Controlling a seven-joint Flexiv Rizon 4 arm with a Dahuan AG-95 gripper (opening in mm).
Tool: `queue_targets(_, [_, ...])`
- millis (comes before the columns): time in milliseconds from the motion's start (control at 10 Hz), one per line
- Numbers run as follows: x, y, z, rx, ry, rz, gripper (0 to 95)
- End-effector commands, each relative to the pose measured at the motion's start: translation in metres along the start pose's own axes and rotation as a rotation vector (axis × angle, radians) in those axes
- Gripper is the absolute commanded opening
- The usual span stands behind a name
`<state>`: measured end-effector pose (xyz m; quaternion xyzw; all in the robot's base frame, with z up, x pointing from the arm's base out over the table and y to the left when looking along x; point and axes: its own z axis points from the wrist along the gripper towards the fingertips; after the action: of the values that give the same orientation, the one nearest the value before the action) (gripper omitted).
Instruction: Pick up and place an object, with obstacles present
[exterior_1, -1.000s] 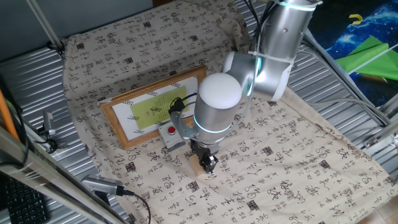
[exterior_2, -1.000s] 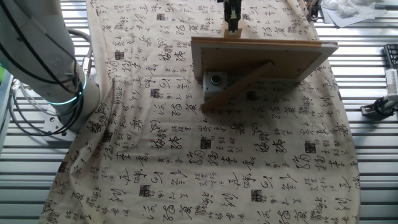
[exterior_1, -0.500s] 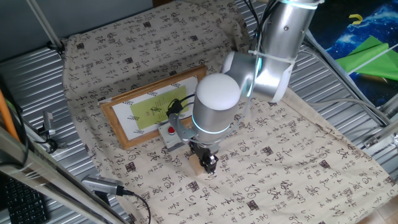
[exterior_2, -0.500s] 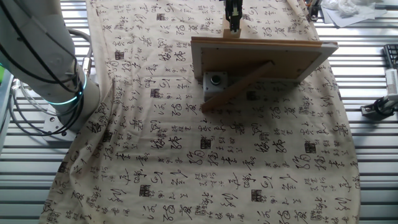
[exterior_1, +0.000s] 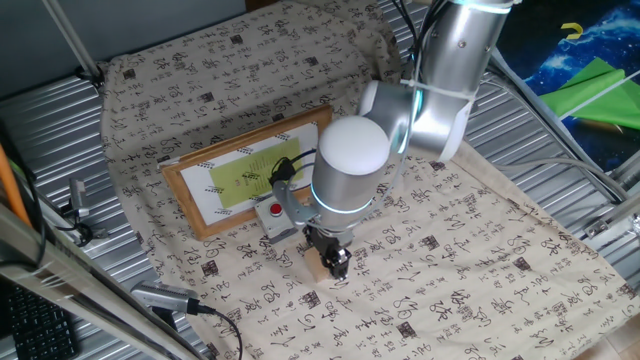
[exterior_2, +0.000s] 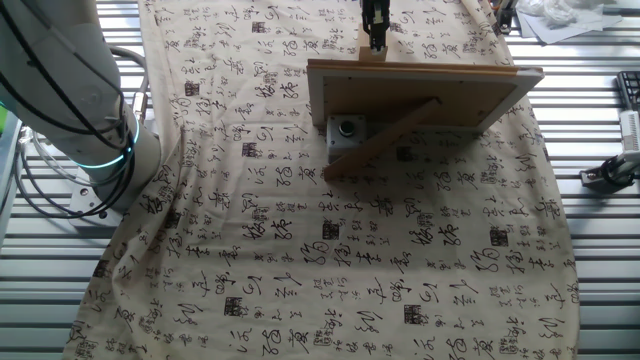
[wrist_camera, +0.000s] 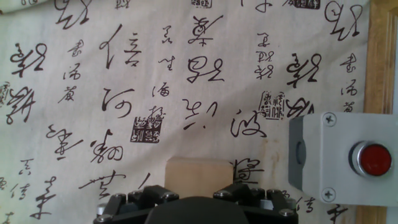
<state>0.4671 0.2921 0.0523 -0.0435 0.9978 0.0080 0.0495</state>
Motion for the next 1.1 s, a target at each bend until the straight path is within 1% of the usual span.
queue_targets(100, [0.000,0.000,-0.008,0.004,0.001,0.001,76.0])
queue_targets(200, [-0.002,0.001,-0.025,0.004,0.005,0.000,76.0])
queue_targets(300, [-0.003,0.001,-0.035,0.004,0.006,-0.001,76.0])
queue_targets(400, [-0.005,0.001,-0.050,0.003,0.009,0.000,76.0])
queue_targets(700, [-0.012,0.002,-0.075,0.006,0.006,-0.021,76.0])
queue_targets(800, [-0.014,0.003,-0.080,0.009,0.005,-0.031,76.0])
queue_targets(900, [-0.015,0.003,-0.089,0.017,0.004,-0.044,76.0])
queue_targets(1100, [-0.015,0.000,-0.098,0.020,0.004,-0.064,76.0])
